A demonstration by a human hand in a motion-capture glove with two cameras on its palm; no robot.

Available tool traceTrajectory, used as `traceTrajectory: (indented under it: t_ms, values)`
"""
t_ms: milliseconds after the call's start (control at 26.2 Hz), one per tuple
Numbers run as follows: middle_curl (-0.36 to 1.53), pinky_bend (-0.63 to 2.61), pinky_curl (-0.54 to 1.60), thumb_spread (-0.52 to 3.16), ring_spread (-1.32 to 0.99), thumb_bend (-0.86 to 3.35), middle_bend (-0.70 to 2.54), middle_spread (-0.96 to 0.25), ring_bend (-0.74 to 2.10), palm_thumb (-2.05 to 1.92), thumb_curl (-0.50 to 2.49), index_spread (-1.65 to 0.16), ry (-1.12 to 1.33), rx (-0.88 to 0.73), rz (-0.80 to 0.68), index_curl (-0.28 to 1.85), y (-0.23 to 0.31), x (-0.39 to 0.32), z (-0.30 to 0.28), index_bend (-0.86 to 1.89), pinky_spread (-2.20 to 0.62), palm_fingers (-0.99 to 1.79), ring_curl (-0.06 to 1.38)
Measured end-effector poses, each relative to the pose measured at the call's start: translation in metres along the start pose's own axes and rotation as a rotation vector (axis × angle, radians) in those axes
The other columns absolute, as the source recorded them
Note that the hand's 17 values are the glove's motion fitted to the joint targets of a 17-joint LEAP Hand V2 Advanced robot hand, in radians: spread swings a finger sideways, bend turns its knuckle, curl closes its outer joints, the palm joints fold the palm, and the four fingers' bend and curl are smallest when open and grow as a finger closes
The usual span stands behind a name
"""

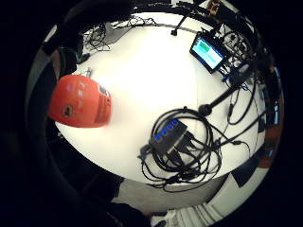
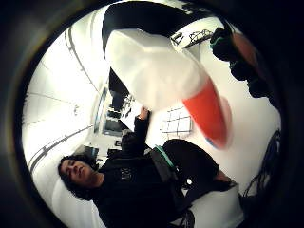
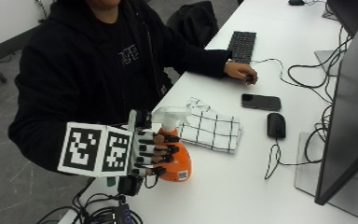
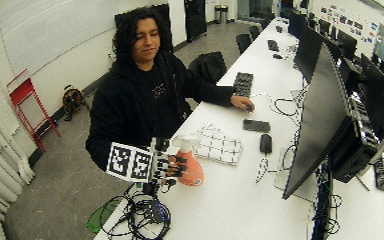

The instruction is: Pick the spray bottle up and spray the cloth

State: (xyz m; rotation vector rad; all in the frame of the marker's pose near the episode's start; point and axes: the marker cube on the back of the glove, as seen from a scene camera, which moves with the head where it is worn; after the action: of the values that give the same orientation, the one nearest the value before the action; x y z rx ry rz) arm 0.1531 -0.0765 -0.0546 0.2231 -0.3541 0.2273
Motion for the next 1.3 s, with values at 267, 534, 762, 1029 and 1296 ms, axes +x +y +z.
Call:
traceTrajectory:
  t_ms: [267, 534, 762, 1029, 1296]
  values:
    - [0.38, 0.29, 0.32, 0.99, -0.22, 0.0, 0.25, -0.19, 0.51, 0.5, 0.27, -0.34, -0.207, -0.036, -0.054, 0.23, -0.033, -0.008, 0.017, 0.11, -0.07, 1.02, 0.36]
    - [0.39, 0.25, 0.33, 0.96, -0.23, 0.04, 0.25, -0.22, 0.47, 0.68, 0.32, -0.33, -0.506, -0.022, -0.072, 0.29, -0.061, -0.022, 0.046, 0.24, -0.11, 1.2, 0.37]
    - [0.4, 0.38, 0.36, 0.89, -0.24, 0.05, 0.24, -0.23, 0.53, 0.79, 0.39, -0.32, -0.668, 0.004, -0.068, 0.32, -0.072, -0.033, 0.064, 0.18, -0.21, 1.34, 0.39]
    - [0.5, 0.38, 0.38, 0.64, -0.23, 0.04, 0.5, -0.22, 0.64, 0.89, 0.49, -0.3, -0.652, 0.026, -0.118, 0.38, -0.073, -0.039, 0.066, 0.26, -0.28, 1.49, 0.45]
    - [0.54, 0.42, 0.4, 0.53, -0.22, 0.01, 0.58, -0.21, 0.69, 0.94, 0.56, -0.28, -0.533, -0.059, -0.124, 0.44, -0.081, -0.055, 0.062, 0.32, -0.3, 1.45, 0.48]
